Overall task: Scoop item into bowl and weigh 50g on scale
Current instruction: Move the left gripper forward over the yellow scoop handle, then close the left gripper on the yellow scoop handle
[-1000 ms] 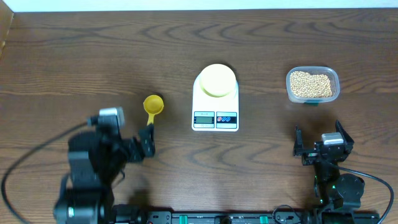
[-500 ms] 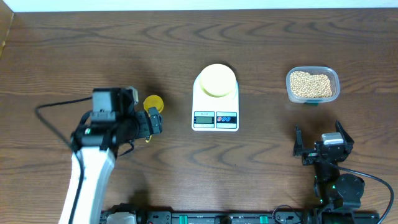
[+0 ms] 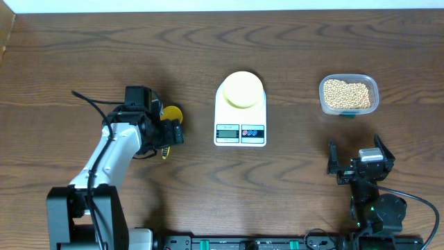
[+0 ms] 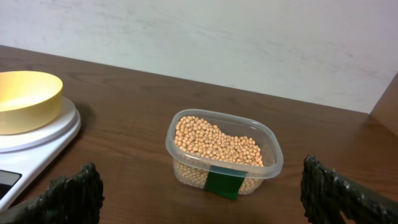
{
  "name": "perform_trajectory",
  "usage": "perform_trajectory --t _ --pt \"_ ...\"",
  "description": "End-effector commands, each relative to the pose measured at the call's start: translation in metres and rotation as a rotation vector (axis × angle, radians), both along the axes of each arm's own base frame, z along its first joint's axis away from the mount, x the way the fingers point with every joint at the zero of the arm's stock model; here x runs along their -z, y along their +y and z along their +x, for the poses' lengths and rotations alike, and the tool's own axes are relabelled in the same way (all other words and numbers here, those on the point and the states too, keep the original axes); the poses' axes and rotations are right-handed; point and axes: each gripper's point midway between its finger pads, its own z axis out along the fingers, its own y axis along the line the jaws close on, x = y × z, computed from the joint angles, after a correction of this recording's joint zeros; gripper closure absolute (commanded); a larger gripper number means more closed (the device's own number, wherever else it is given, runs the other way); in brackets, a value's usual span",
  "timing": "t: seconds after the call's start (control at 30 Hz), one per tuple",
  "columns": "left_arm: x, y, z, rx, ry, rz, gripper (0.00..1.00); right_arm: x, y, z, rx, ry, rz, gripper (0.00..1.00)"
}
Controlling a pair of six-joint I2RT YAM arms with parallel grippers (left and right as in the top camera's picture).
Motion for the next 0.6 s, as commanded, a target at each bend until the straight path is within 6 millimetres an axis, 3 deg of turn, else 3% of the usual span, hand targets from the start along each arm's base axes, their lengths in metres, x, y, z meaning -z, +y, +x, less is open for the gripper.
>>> perform_trajectory --t 0.0,0.3,0.57 --pt "0.007 0.002 0.001 0.046 0.01 0.014 0.12 0.001 0.001 0.0 -0.003 0.001 0.011 0.01" --pt "0.01 0.003 0.014 0.123 -0.041 0.035 0.12 0.001 0.001 0.0 -0.003 0.001 0.011 0.01" --pt "0.023 0.003 0.011 0.176 -0.01 0.042 0.12 0.001 0.001 0.0 -0.003 0.001 0.011 0.01"
